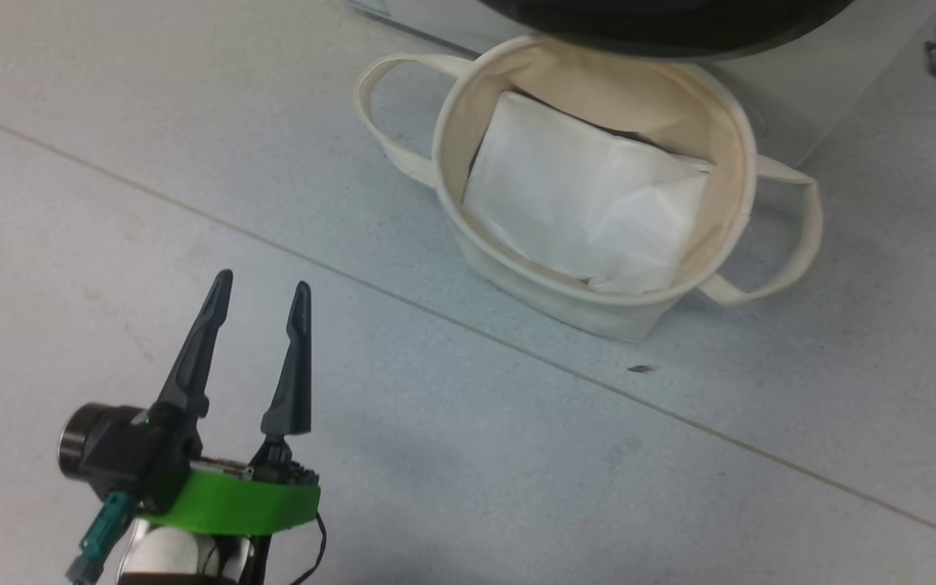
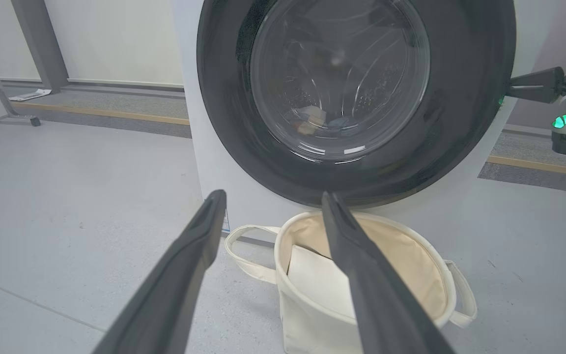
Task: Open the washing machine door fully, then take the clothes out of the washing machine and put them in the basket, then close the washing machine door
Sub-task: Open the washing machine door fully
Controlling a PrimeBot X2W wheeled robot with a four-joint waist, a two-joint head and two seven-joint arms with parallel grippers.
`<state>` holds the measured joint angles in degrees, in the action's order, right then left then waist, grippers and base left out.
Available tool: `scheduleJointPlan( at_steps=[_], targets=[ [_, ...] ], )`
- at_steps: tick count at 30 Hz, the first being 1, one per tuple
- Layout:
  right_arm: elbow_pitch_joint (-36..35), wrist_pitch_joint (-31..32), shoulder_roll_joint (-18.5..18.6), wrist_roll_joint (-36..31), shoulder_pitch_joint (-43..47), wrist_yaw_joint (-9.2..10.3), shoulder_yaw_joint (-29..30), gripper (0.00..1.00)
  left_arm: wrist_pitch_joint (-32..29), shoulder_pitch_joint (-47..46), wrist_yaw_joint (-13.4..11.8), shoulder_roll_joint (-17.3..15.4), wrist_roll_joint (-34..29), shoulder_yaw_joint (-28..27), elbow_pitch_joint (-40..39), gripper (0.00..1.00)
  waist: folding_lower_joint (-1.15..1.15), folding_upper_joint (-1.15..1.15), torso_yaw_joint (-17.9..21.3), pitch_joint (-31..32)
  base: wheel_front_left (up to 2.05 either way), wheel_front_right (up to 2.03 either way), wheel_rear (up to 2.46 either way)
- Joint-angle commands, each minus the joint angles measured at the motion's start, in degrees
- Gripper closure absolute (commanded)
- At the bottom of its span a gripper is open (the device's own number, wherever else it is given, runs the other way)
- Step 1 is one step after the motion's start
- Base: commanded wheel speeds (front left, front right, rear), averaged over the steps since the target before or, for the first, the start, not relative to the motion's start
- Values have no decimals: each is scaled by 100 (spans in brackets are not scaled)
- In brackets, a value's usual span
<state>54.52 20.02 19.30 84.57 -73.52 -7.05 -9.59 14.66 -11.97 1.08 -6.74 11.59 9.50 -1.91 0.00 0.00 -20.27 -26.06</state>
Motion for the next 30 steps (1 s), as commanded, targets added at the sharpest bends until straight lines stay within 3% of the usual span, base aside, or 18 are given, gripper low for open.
scheduleJointPlan(
  at_steps=[1,6,12,16,21,30],
  targets=[
    [-329,314,-509,78,48,-44,-246,100,34,39,39,-56,-101,-248,-123,0,0,0,85,67,0,0,0],
    [-619,455,-536,128,198,-44,-295,100,34,40,143,-9,-149,-321,-44,0,0,0,218,167,0,0,0],
    [-1201,-315,-451,24,255,-44,-103,100,34,44,222,49,-175,-399,37,0,0,0,205,151,0,0,0],
    [-1118,-412,-432,-36,230,-44,-153,100,34,27,264,117,-189,-433,82,0,0,0,98,90,0,0,0],
    [-718,16,-474,-28,86,-44,-340,100,34,21,286,176,-216,-477,123,0,0,0,47,104,0,0,0],
    [-921,892,-443,251,163,-44,-477,100,34,112,349,224,-281,-533,258,0,0,0,220,416,0,0,0]
  ],
)
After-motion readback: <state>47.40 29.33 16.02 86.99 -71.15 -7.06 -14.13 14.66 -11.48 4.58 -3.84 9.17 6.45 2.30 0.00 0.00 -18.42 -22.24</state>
